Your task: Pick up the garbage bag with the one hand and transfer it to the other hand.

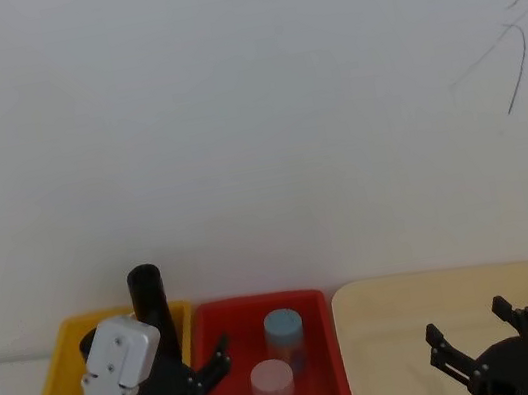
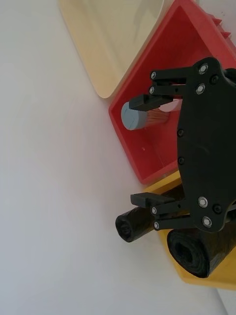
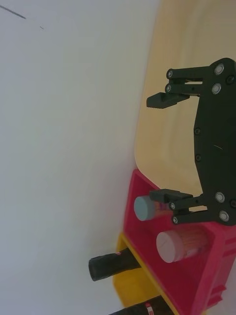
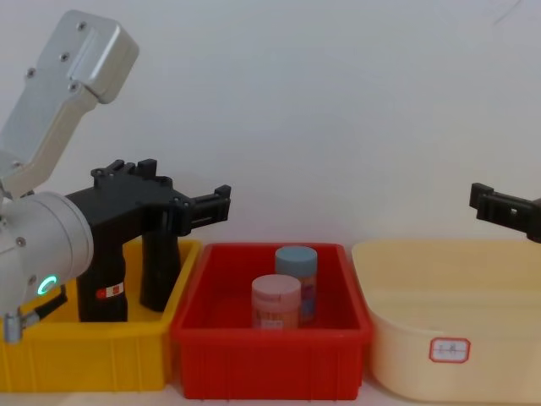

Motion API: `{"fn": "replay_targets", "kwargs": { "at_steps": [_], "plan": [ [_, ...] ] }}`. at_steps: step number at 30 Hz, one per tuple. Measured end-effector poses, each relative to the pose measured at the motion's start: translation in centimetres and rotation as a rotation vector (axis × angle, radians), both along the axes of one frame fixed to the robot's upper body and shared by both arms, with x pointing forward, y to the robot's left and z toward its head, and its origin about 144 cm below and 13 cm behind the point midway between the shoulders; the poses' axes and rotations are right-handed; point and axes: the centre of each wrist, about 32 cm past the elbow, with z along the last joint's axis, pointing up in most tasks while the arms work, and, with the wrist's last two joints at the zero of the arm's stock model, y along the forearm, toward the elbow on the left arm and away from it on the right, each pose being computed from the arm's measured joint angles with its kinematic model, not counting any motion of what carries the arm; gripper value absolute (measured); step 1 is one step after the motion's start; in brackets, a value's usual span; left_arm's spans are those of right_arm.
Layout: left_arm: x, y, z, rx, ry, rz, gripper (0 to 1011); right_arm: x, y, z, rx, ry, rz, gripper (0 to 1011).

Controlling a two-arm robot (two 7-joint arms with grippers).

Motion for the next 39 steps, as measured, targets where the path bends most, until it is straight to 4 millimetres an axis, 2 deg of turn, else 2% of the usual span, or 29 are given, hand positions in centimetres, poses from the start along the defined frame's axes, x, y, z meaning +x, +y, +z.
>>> {"fn": "replay_targets", "kwargs": {
  "at_steps": [39],
  "plan": [
    [0.0,0.0,0.0,0.0,0.0,0.0,1001,0.0,0.0,0.0,0.0,0.0,0.0,1001]
  ]
}}
